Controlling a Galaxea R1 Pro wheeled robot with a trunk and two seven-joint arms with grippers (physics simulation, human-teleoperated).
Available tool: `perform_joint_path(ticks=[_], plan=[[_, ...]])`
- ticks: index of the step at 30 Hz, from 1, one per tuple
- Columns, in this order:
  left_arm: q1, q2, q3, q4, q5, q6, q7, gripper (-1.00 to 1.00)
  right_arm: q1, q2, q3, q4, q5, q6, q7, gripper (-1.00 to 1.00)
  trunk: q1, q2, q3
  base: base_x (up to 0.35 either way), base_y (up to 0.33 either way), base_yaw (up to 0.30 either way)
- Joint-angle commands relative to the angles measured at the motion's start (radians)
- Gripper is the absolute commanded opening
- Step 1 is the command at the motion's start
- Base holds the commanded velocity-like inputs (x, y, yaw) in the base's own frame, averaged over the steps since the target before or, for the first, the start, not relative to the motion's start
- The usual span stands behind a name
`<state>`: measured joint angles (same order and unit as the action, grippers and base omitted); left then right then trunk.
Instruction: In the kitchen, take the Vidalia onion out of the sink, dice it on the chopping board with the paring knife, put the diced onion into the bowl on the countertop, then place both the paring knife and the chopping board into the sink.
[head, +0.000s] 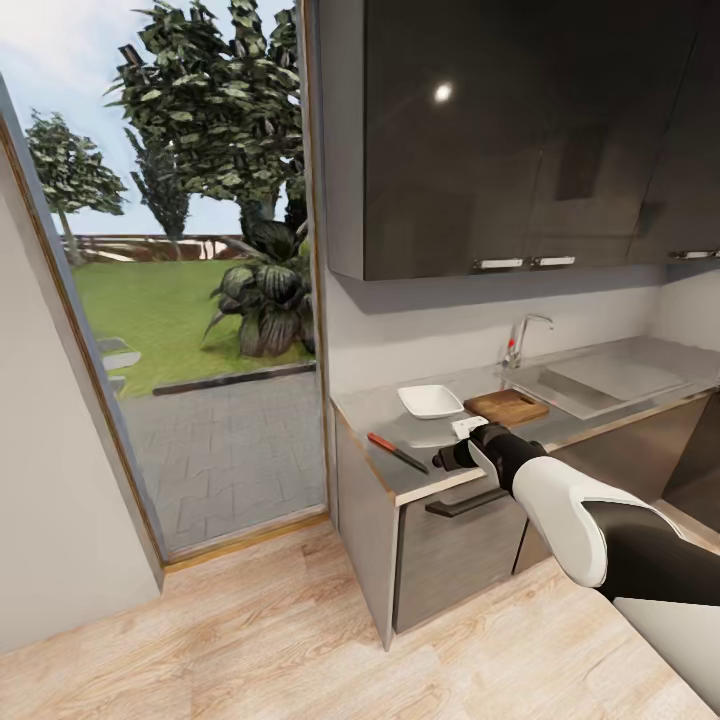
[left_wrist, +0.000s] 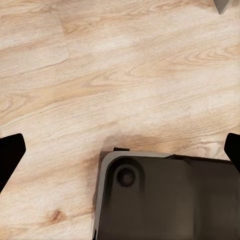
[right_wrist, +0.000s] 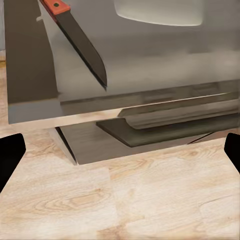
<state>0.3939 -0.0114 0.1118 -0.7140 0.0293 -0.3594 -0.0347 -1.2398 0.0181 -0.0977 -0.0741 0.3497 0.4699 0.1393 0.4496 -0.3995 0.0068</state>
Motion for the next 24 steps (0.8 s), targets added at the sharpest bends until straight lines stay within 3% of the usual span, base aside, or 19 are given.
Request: perform_joint_path(ticks=[1,7,24], plan=[[0.001,-0.001,0.003,-0.001,0.003,-0.001,-0.004,1.0,0.0,0.0,-0.008,-0.002,0.011,0.006,0.005,1.0,0.0,-0.001,0.0,0.0,0.0,-0.003],[0.0,-0.001,0.003,-0.001,0.003,-0.001,-0.004,1.0,0.0,0.0,-0.008,-0.002,0.011,0.006,0.005,1.0,0.0,-0.001,0.0,0.084,0.174,-0.026],[0.0,-0.001,0.003,-0.001,0.003,-0.001,-0.004,1.0,0.0,0.0,-0.008,-0.002,0.011,0.006,0.005,1.0,0.0,-0.001,0.007,0.154,0.259,-0.138]])
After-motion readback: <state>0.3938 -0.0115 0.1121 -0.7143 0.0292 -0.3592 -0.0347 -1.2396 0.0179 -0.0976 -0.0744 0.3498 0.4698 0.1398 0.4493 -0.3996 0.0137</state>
